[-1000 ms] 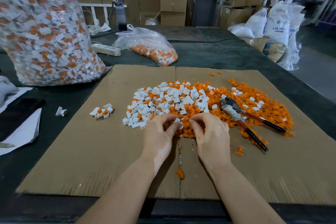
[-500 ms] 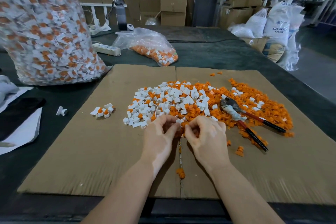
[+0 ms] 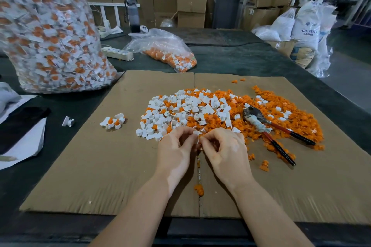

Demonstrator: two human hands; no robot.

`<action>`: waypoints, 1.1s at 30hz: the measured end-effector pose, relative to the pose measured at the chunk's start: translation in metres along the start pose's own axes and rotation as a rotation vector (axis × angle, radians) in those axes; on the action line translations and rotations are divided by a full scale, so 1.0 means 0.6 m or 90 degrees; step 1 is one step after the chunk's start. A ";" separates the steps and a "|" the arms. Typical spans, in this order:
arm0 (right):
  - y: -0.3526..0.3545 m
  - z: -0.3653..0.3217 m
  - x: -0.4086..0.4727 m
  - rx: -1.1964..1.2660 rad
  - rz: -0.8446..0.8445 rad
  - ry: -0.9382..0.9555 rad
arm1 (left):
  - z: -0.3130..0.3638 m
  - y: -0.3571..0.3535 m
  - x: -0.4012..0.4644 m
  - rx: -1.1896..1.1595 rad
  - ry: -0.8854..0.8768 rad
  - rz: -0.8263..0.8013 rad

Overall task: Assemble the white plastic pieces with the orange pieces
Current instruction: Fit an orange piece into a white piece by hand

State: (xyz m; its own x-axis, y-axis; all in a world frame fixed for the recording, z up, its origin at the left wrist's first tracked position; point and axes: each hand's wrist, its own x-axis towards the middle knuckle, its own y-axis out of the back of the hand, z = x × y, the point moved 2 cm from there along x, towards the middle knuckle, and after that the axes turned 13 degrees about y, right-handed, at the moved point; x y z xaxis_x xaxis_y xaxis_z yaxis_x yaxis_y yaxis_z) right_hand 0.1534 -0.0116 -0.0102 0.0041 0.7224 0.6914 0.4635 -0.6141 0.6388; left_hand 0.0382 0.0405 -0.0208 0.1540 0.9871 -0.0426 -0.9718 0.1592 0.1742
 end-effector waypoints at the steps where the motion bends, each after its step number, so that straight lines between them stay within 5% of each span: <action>1: 0.001 -0.001 0.001 -0.013 0.003 0.008 | -0.001 0.000 0.000 -0.025 0.012 -0.007; 8: 0.001 -0.003 -0.001 -0.057 0.009 0.032 | -0.003 -0.001 0.002 -0.041 0.005 -0.020; 20: -0.001 0.002 0.000 0.067 -0.022 -0.034 | 0.011 0.000 -0.010 0.185 -0.154 0.020; 27: 0.002 -0.001 0.001 0.108 -0.001 -0.021 | 0.001 0.003 -0.001 -0.071 0.064 -0.044; 33: 0.007 -0.003 0.002 0.086 0.036 0.025 | 0.000 0.007 0.000 -0.120 0.079 -0.047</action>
State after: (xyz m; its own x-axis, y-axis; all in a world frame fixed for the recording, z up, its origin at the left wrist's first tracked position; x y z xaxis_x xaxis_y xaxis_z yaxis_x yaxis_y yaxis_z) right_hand 0.1535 -0.0139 -0.0064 0.0002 0.6738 0.7389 0.5791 -0.6025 0.5492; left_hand 0.0343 0.0414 -0.0201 0.2138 0.9617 -0.1717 -0.9767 0.2135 -0.0204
